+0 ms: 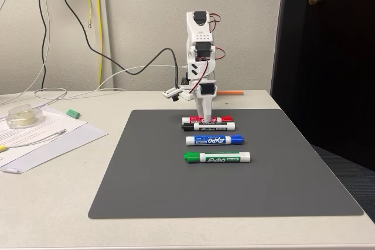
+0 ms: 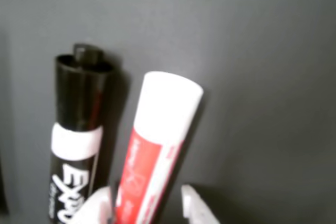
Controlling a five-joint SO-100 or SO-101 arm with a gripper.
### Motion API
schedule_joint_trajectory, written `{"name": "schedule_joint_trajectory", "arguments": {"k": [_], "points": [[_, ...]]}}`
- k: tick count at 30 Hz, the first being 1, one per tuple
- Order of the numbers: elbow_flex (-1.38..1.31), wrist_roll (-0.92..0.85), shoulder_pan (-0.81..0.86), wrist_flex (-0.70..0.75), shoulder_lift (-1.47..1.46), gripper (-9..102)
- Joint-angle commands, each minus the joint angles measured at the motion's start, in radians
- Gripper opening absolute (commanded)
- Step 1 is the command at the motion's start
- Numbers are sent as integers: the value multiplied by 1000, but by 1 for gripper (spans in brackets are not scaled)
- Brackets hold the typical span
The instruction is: Pick up the red marker.
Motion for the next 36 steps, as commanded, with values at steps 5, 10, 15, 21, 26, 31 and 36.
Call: {"name": "schedule_joint_trajectory", "arguments": {"k": [5,10,15,21,26,31,36], "points": [[-40,11,-11,-14,-26,18],[-40,21,-21,-31,-31,11],[-40,25,-21,-34,-32,7],[-40,38,-25,-41,-23,5],[-40,60,-31,-54,-5,5],[-40,60,-41,-52,67,5],[-29,60,-48,-40,193,5]]}}
